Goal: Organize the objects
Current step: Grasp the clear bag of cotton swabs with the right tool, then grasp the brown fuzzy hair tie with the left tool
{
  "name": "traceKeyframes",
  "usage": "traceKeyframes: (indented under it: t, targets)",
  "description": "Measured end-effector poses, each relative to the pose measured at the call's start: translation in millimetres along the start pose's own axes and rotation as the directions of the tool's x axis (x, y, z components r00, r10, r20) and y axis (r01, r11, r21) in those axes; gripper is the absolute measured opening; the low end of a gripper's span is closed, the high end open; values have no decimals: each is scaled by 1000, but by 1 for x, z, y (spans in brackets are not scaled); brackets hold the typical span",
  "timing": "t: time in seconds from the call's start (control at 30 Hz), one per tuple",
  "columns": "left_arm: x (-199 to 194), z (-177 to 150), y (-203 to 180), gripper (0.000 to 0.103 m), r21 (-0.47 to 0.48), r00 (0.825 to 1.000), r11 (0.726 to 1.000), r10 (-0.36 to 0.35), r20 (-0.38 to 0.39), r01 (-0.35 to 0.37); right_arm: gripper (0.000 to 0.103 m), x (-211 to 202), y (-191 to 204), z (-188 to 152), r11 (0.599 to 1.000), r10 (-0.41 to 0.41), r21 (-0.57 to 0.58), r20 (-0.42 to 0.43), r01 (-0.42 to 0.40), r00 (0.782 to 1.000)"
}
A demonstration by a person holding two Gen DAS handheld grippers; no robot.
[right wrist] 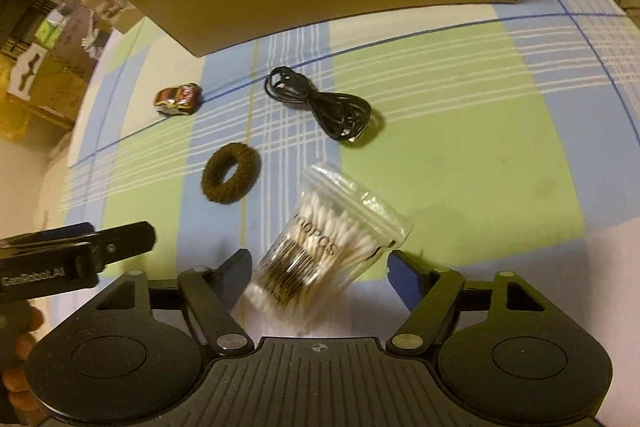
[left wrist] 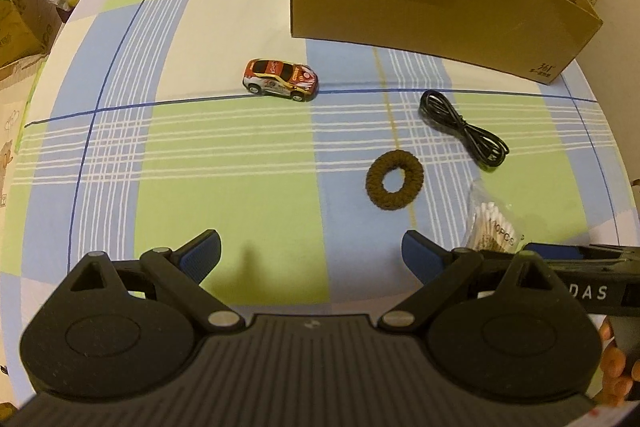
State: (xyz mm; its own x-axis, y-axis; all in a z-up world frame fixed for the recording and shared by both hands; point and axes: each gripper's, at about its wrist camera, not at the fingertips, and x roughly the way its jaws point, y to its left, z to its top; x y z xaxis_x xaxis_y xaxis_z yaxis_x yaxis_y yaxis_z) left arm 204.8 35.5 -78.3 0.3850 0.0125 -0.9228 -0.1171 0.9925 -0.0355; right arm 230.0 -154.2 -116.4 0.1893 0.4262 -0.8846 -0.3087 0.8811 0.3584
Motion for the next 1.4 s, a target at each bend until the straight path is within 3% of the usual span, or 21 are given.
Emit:
traceKeyframes:
  t: [0.13, 0.3, 0.4, 0.77, 0.87, 0.93, 1.1, 1.4]
  targets:
    - [4, 2, 1, 95, 0, 1000, 1000, 1, -2, -1, 64, 7, 13, 0, 994, -64, -93, 20, 65, 998]
    - [10, 7, 0, 95, 10, 1000, 1000, -10, -6, 10, 35, 13, 31, -10, 934, -178, -310, 37, 181, 983]
    - [15, 9, -3, 95, 21, 1000, 1000, -16, -11, 16, 26, 11, 27, -14, 907, -191, -374, 41, 192, 981]
    - [31, 18, -19, 92, 81, 999, 996, -48, -10, 49, 24, -10, -39, -14, 925, -206, -299, 116, 232, 972]
    - [37, 19, -24, 90, 119, 996, 989, -87, 10, 85, 24, -15, -52, -10, 933, -217, -264, 134, 246, 967]
    - [40, 21, -26, 82, 140, 993, 983, -120, 17, 116, 24, -16, -58, -7, 936, -216, -251, 139, 245, 966]
    - [47, 20, -39, 81, 250, 982, 954, -182, 54, 163, 24, -18, -61, -6, 937, -212, -251, 148, 244, 966]
    - [64, 19, -55, 51, 322, 988, 939, -146, 45, 124, 24, -15, -60, -6, 934, -209, -259, 163, 247, 964]
